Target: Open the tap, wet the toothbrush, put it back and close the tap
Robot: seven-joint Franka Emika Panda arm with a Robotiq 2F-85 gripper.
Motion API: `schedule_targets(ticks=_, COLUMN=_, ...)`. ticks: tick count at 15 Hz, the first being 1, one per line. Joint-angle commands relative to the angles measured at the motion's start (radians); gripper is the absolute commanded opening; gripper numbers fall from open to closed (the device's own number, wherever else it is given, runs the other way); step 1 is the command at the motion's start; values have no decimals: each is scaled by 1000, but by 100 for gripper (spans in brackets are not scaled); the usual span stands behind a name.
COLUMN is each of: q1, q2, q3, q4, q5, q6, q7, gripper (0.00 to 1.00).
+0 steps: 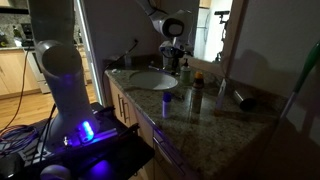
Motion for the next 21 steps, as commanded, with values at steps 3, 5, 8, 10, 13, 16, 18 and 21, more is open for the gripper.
schedule_targets(ticks=3, q1=130, q2=-34, q3=-4, q4=-98, q5=-208, q6=338, q7=406, gripper=2)
schedule_targets(ticks=5, q1=218, q2=-33, q3=-101, q4=-123, q5=-357, q6=410, q7=584, gripper=2)
schedule_targets(ticks=8, q1=175, q2=-4, q3=-45, q4=-82, q5=-344, q6=378, q7=573, gripper=9)
schedule_targets(ticks=10, q1=189, q2=26, q3=-71, q4=-69, q5=-388, q6=377, q7=654, gripper=2)
schedule_targets(ticks=13, q1=203, q2=93, q3=-68, q4=-37, q5=-397, q6=366, q7=793, gripper=2)
schedule_targets(ticks=16, q1=218, q2=154, q3=-60, q4=1, q5=-374, q6=376, q7=892, gripper=2)
schedule_targets(ticks=18, q1=209, q2=127, q3=-57, q4=-29, q5=-384, q6=374, q7=867, gripper=9)
schedule_targets(ticks=21, q1=249, q2=174, q3=-97, q4=10, q5=-439, q6=365, q7=963, gripper=2)
